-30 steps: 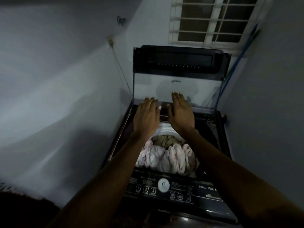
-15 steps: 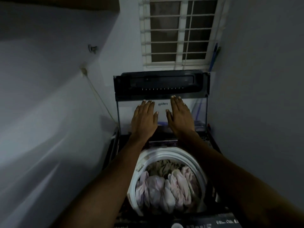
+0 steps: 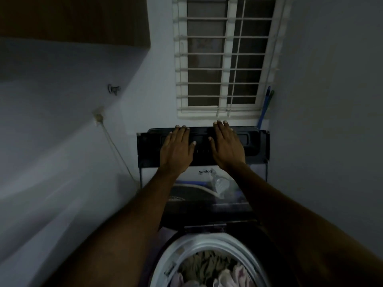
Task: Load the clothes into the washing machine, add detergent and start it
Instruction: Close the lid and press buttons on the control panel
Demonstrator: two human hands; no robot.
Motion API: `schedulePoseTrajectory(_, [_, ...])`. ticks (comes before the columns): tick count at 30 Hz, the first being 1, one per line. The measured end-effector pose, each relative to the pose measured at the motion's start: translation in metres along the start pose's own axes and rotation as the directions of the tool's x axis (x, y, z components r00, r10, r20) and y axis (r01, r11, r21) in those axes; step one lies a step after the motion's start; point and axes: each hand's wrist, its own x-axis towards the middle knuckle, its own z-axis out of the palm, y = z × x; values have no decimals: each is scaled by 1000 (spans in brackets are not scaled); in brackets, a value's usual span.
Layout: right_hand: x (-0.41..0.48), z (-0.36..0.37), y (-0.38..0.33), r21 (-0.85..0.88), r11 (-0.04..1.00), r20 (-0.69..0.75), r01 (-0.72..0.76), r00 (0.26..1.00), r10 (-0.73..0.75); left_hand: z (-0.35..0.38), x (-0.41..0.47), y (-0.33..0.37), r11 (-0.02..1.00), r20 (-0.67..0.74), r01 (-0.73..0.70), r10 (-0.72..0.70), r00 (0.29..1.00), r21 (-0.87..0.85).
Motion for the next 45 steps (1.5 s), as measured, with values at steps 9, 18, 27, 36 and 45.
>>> schedulePoseTrajectory(9, [58,21,21,-36,999,285,18,958,-6,29,52,-19,1000,126,-8,6,992,15])
schedulePoseTrajectory(18, [29,8,13,21,1000,101,17,995,-19,21,26,-8,999,-112,-1,-3,994,-39])
schedulePoseTrajectory(27, [-40,-30,-9,-21,999,-106,41,993,-43,-19,-38,19,999,-245,-1,-10,969,-48])
schedulePoseTrajectory(36, [-134,-87,-30,17,996,-266,91,960,-84,-53,-128,55,999,-376,9,-29,926,-54])
schedulePoseTrajectory(45, [-176,-147,-36,50,982,662,-182,742,104,-65,-251,87,1000,-438,12,-8,899,7])
